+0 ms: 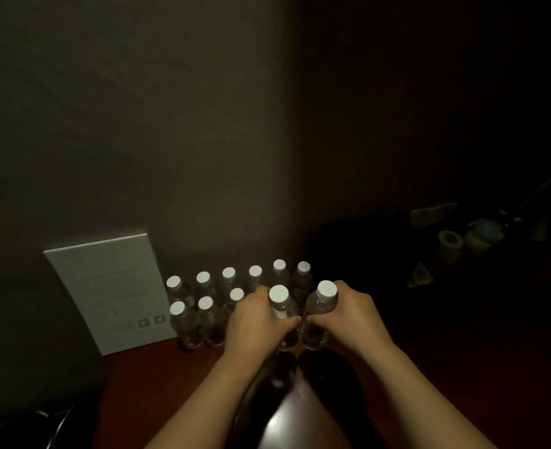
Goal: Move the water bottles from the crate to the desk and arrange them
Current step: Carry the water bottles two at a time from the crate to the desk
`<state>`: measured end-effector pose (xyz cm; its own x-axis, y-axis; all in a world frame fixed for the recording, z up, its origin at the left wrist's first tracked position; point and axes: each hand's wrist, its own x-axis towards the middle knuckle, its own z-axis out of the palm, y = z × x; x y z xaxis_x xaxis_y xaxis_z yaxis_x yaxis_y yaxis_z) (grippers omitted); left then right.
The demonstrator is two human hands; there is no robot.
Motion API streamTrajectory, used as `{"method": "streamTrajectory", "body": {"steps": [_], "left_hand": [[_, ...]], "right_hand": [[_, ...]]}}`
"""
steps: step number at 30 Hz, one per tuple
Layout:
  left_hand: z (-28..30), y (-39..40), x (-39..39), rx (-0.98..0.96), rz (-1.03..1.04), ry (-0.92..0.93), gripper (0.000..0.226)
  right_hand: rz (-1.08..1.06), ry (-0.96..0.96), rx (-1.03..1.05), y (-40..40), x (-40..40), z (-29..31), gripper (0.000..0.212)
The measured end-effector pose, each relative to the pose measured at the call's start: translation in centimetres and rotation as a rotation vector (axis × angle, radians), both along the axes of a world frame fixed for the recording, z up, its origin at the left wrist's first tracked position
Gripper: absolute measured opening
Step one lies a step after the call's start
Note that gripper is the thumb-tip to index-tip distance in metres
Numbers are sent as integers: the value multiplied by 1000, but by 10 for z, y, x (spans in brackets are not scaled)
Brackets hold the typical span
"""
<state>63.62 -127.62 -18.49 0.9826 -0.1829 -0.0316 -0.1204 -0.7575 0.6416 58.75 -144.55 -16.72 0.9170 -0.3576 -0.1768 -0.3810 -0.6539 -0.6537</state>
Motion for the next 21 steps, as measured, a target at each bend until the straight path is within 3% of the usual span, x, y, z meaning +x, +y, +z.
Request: {"method": "streamTrajectory", "body": {"steps": [11,21], "left_hand": [[-71,-62,49,-25,130,75,47],[-118,-85,67,3,144,92,44]], "right_hand": [[96,163,-20,-37,73,-80,49],[80,176,21,-50,99,-125,52]]}}
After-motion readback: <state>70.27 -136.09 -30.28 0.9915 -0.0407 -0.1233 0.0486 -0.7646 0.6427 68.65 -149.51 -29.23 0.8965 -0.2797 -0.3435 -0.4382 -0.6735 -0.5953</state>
